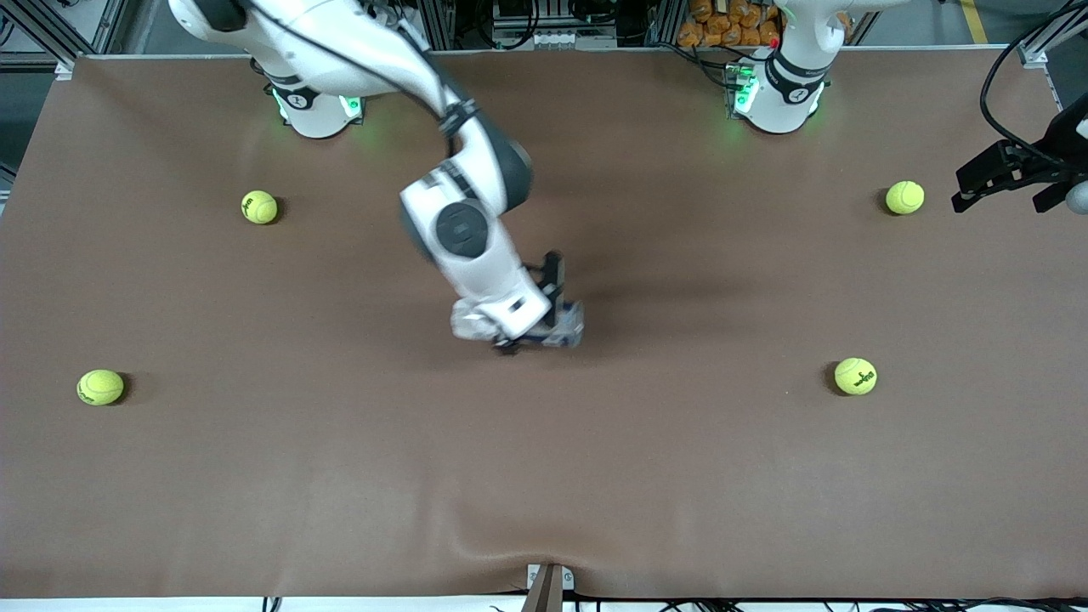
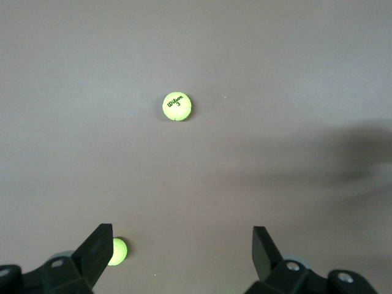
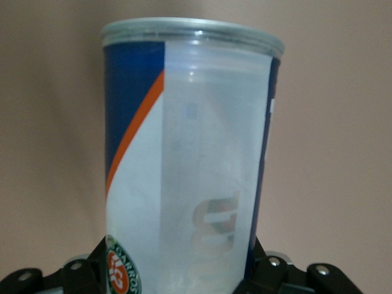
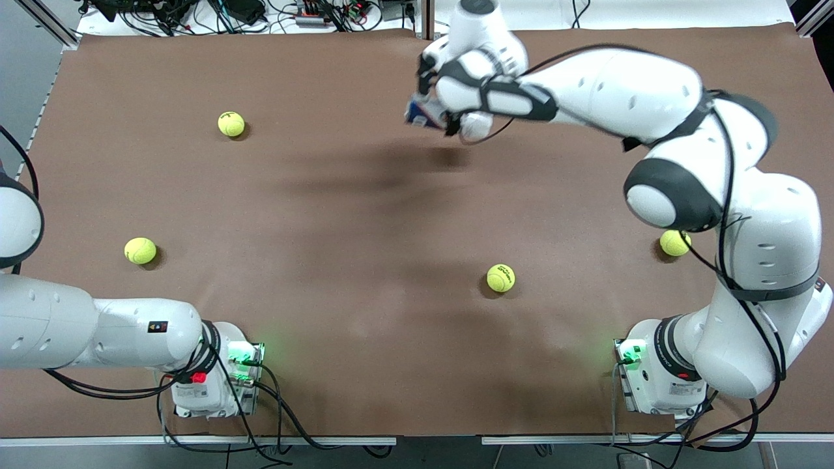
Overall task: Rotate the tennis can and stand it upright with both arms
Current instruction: 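Lower the can onto the table with the right gripper and release it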
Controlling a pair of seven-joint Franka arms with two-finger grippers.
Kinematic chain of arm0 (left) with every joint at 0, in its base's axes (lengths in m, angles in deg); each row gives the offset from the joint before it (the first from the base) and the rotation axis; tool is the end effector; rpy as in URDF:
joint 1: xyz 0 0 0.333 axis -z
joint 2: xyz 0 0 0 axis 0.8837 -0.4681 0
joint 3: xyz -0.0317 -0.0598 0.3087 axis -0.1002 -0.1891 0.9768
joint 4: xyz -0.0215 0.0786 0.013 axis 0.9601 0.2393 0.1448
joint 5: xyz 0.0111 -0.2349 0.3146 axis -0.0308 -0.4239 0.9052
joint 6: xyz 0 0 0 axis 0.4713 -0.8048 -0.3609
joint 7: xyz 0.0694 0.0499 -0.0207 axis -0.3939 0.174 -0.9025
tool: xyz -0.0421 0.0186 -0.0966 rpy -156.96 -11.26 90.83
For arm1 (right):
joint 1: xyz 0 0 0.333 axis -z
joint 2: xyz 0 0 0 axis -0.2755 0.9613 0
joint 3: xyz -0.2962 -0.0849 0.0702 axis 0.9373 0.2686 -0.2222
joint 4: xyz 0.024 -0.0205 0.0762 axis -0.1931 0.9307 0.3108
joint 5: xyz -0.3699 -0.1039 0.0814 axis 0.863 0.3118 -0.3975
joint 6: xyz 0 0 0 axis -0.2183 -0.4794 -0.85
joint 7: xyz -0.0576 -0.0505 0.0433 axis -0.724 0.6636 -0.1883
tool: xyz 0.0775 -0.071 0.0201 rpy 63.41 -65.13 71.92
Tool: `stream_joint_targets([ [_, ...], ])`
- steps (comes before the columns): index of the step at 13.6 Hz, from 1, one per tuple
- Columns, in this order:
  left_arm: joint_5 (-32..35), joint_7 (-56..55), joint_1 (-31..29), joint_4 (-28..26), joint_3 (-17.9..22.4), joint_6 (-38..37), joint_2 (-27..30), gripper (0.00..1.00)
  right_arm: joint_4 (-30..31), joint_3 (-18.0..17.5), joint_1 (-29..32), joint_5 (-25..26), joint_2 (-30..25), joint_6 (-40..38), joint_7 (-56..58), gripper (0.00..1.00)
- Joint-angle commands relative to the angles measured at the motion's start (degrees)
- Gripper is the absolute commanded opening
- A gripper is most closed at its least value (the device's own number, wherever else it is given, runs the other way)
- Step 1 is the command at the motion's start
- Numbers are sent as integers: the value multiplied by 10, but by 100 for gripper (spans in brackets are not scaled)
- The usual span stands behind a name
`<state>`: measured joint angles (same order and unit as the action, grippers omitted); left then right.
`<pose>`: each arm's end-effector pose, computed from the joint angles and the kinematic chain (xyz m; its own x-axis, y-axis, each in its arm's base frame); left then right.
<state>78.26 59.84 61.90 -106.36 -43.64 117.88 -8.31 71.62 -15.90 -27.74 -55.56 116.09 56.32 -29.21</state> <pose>0.5313 -0.0082 0.6479 0.9995 -0.0119 0.0296 -0.0117 -0.9999 -0.0054 0.5425 0.4868 0.2959 -0.0139 0.9937 0.1114 0.9998 0.0125 0.0128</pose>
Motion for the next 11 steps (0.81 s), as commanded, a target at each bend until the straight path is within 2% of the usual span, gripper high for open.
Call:
stream_joint_targets([
  [1, 1, -2, -2, 9, -2, -8, -4, 100, 5, 9, -52, 27, 26, 42, 15, 83],
  [3, 1, -2, -2, 10, -2, -8, -4, 100, 6, 9, -80, 75, 45, 71, 7, 83],
  [5, 2, -2, -2, 15, -3, -8, -5, 100, 10, 10, -93, 100, 54, 75, -32, 83],
  [10, 2, 1, 1, 14, -3, -9, -16, 100, 15, 10, -98, 106, 74, 86, -129, 87],
  [11, 3, 0, 2, 14, -3, -10, -16, 100, 15, 10, -95, 106, 76, 95, -129, 100],
])
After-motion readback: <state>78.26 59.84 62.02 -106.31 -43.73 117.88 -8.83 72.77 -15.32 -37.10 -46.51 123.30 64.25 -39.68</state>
